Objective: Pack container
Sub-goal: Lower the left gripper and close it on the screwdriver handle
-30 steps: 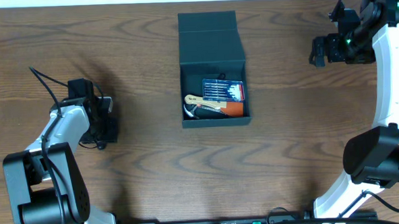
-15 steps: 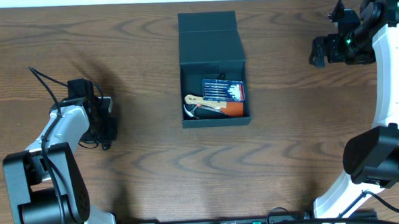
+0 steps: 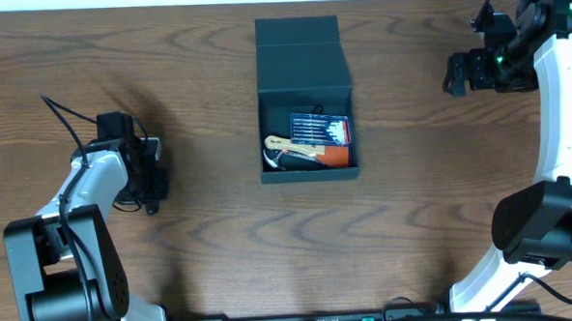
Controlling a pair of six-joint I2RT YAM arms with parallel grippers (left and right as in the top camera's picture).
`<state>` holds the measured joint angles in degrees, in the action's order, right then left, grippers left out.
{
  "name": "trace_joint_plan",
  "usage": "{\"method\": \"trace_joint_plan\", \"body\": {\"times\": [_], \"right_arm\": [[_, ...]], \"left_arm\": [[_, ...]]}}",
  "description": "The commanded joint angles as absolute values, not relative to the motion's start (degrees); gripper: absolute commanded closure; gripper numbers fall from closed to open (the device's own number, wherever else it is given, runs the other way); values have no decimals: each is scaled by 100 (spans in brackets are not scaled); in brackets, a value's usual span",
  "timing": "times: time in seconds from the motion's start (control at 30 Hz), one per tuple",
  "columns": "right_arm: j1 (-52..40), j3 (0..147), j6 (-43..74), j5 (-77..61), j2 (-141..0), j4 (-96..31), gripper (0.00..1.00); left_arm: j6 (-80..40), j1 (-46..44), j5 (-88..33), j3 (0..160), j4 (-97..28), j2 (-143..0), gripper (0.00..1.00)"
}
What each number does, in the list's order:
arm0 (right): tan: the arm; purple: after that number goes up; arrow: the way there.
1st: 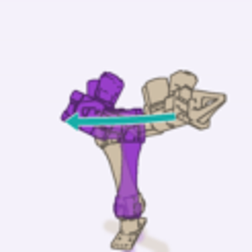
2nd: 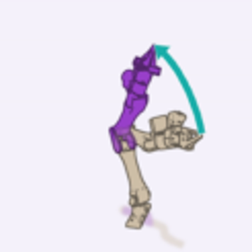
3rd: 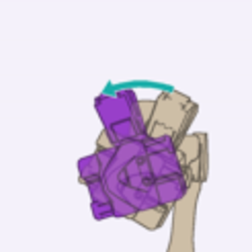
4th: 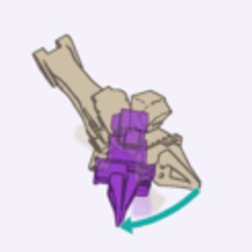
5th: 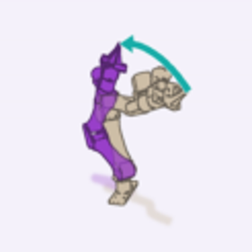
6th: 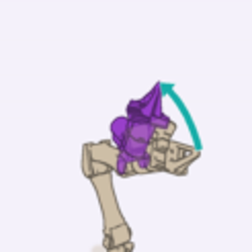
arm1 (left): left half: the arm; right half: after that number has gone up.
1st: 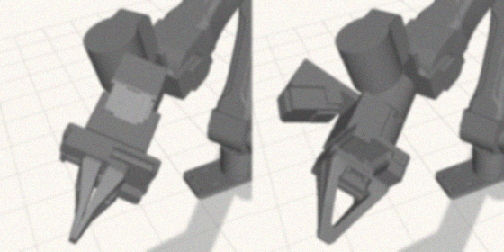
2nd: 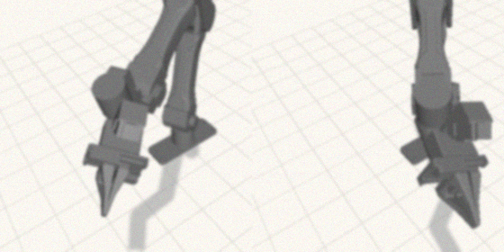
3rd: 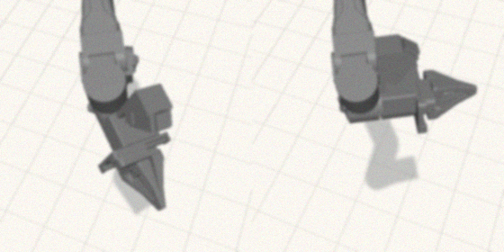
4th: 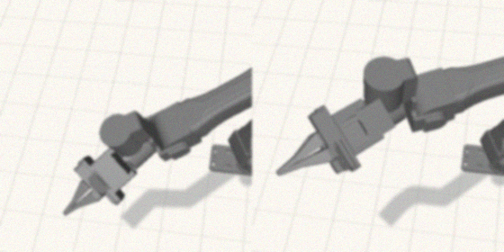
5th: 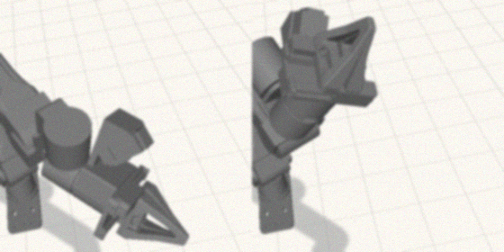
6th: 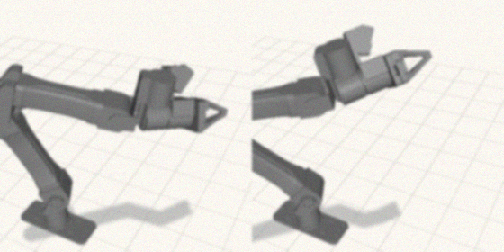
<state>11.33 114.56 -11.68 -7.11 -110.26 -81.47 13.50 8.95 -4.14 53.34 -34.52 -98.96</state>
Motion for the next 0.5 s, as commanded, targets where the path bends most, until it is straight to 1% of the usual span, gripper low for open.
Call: {"method": "trace_joint_plan", "body": {"times": [0.0,0.23,0.47], "right_arm": [[1160,11426,-1247,-777,-11074,-8165,1],[1160,11426,-1247,-779,-11074,-8167,1],[1157,11426,-1247,-779,-11074,-8167,1]], "left_arm": [[1168,919,-366,5360,-3483,-9996,94],[1168,875,-366,5376,-3579,-9841,94],[1168,646,-366,5588,-3736,-9233,94]]}}
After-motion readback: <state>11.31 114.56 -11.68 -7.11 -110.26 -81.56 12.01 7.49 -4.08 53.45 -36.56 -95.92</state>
